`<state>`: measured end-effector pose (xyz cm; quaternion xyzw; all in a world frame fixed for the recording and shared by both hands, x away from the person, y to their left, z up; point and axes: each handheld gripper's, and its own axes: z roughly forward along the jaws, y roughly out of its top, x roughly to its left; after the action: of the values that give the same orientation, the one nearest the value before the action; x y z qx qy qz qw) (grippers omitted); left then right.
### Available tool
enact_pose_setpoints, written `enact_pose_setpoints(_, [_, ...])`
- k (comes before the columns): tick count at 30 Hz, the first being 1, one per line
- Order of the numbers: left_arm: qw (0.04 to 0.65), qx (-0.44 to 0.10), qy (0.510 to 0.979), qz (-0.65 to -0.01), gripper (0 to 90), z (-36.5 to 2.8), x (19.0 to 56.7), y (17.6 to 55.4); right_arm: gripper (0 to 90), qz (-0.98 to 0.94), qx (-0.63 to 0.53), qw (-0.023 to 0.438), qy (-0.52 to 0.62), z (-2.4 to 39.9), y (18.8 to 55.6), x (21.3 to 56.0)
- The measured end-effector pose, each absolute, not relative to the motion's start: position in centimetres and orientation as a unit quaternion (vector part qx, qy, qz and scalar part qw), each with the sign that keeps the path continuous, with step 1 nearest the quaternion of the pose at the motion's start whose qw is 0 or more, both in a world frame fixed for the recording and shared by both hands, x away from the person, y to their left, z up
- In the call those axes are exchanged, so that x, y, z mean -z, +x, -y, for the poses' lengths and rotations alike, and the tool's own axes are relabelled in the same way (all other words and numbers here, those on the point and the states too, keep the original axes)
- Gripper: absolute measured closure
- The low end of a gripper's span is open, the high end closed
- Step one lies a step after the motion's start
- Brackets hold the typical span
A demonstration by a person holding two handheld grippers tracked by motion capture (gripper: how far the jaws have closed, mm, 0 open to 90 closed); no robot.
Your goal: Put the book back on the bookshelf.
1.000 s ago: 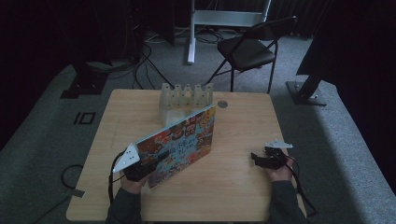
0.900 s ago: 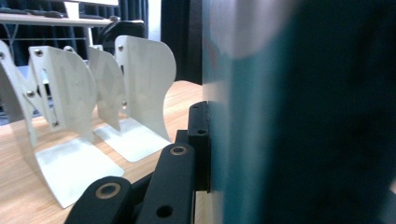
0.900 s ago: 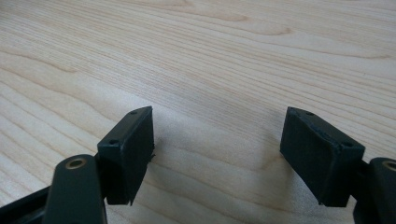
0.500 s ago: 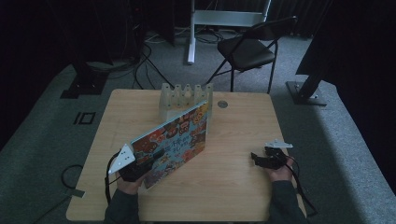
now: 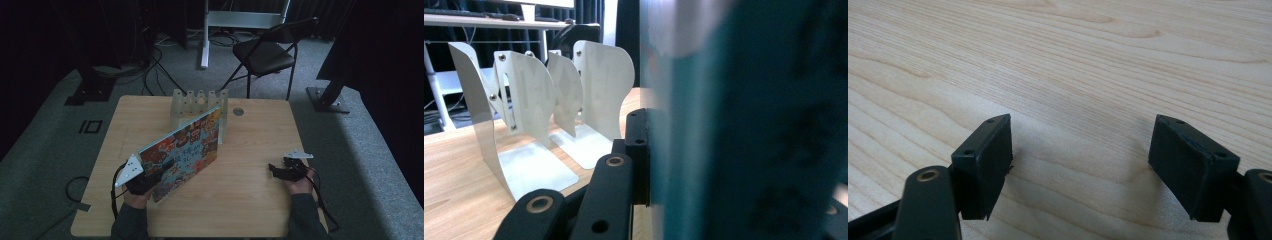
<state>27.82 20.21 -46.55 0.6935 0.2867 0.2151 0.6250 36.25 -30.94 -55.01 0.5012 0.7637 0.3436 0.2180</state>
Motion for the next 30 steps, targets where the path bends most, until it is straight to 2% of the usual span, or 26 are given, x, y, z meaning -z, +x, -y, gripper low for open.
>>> enact_pose_setpoints(30, [0.618, -0.251, 0.675, -0.316, 81.1, -20.99, 45.90, 27.31, 24.8, -0.764, -0.343, 0.218, 0.500, 30.93, 36.27, 55.02])
